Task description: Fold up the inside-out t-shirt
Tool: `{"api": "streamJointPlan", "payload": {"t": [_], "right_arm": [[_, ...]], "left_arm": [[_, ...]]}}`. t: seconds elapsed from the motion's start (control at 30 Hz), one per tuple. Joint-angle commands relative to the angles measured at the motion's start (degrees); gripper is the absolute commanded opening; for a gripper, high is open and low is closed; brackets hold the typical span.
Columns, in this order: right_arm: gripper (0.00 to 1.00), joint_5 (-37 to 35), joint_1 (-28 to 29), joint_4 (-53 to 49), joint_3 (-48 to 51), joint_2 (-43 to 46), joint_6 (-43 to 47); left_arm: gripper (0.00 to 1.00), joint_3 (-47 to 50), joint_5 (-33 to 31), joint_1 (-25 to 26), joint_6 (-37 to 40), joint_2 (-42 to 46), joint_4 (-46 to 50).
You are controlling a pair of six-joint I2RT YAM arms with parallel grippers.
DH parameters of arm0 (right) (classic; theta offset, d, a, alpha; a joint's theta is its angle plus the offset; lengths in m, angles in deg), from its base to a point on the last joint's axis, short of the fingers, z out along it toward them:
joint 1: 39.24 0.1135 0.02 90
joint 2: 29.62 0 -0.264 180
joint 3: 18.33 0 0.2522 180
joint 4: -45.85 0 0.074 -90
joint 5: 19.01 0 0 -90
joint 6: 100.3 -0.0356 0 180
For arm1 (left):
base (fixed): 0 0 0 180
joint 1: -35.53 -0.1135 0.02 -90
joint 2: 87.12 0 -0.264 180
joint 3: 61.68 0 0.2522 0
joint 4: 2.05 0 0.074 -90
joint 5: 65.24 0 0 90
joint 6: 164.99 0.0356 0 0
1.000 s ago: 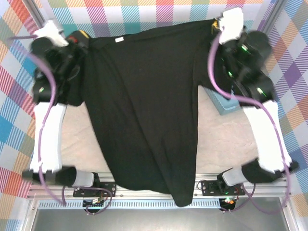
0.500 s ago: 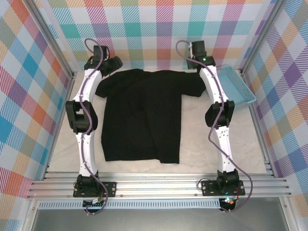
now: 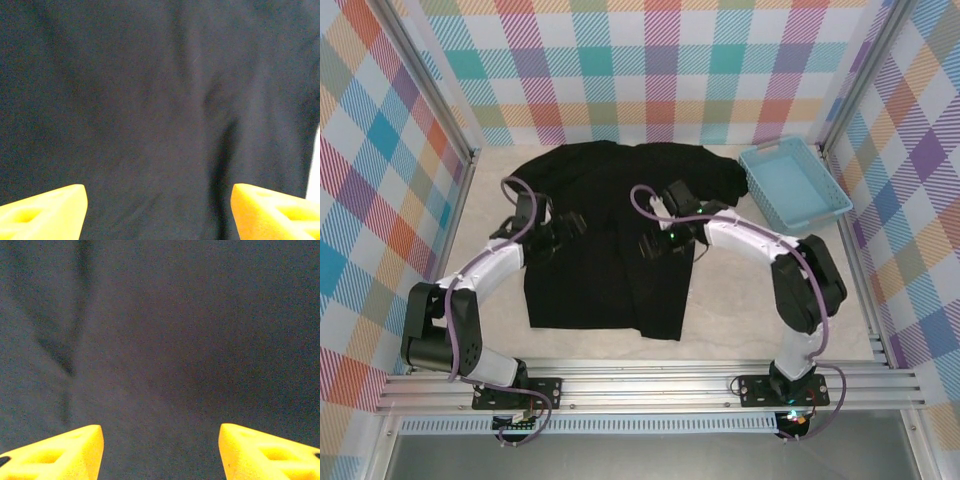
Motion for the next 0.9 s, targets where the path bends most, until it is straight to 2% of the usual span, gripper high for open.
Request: {"api": "streamJointPlan", "payload": {"t": [0.0,0.17,0.3,0.37,0.47,0.6,0.73,0.8,0.87], "right_arm": [[0.6,4.2,-1.3,2.7,2.1,-4.4,-6.6],[0.53,-2.4,-6.4,-1.8,2.8,-7.2,-8.6],[0.53,-6.1,-12.4,-6.5,1.8,-7.2,-8.5],[0.54,-6.7,-16.5,-6.7,-0.5,-7.8,-7.9],[0.54,-7.2,-21.1,-8.4,-7.8,-10.5,-5.9],[0.56,-5.0,-21.7,-11.6,-14.6,-10.0,-1.4],[0.58,0.9,-21.4,-6.1,-4.9,-0.2,-2.9],[0.58,1.5,-21.6,-3.8,0.5,4.7,-4.2],[0.59,1.1,-22.1,-2.9,3.8,7.9,-4.8]], "left_arm": [[0.76,3.2,2.0,2.1,2.1,1.4,-1.1],[0.76,5.6,2.6,9.0,3.2,1.1,-1.3],[0.75,6.8,6.1,13.4,4.4,0.4,-2.7],[0.75,7.0,7.8,17.3,7.2,1.3,-4.3],[0.75,6.5,6.4,23.6,13.3,4.0,-5.9],[0.75,4.3,2.5,32.8,24.7,5.1,-6.2],[0.71,0.0,0.8,42.0,34.0,-0.5,-6.1],[0.67,-3.7,0.5,46.8,38.1,-5.2,-5.8],[0.61,-7.5,-0.1,48.9,40.5,-9.8,-4.7]]}}
